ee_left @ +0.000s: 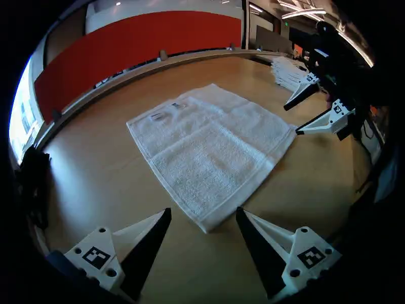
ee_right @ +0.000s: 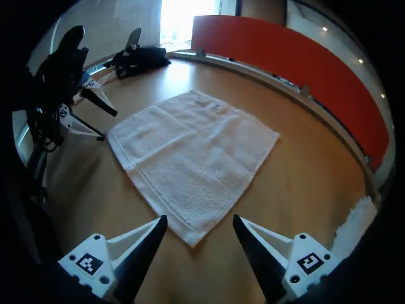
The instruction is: Fold towel
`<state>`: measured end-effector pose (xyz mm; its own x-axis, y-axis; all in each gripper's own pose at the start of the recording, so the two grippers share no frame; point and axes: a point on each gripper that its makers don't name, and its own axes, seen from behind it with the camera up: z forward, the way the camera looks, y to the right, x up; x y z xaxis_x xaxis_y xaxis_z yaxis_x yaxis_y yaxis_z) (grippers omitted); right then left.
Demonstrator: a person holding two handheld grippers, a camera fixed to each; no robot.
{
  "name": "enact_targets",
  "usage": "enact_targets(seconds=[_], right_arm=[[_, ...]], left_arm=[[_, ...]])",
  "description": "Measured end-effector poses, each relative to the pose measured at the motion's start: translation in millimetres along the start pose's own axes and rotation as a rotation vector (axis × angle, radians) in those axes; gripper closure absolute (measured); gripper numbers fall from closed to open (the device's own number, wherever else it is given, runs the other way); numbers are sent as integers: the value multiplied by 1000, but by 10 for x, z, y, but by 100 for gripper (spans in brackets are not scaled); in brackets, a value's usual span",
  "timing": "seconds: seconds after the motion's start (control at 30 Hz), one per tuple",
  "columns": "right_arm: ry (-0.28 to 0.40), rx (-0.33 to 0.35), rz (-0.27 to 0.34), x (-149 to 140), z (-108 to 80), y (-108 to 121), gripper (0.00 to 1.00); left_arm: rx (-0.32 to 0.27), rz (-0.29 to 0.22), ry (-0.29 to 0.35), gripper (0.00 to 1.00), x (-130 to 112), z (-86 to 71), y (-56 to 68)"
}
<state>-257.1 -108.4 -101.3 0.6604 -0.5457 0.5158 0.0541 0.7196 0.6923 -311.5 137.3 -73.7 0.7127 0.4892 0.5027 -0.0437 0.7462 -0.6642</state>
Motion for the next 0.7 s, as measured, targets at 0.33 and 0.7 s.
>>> enact_targets(seconds=[0.33,0.7], right_arm=[[-25,21,3,-86,38,14,1],[-36,62,15,-157,51,-37,13]], left_arm=[[-22,-18,-50,6,-85,60,38],[-49,-58,-77,8,-85,67,51]])
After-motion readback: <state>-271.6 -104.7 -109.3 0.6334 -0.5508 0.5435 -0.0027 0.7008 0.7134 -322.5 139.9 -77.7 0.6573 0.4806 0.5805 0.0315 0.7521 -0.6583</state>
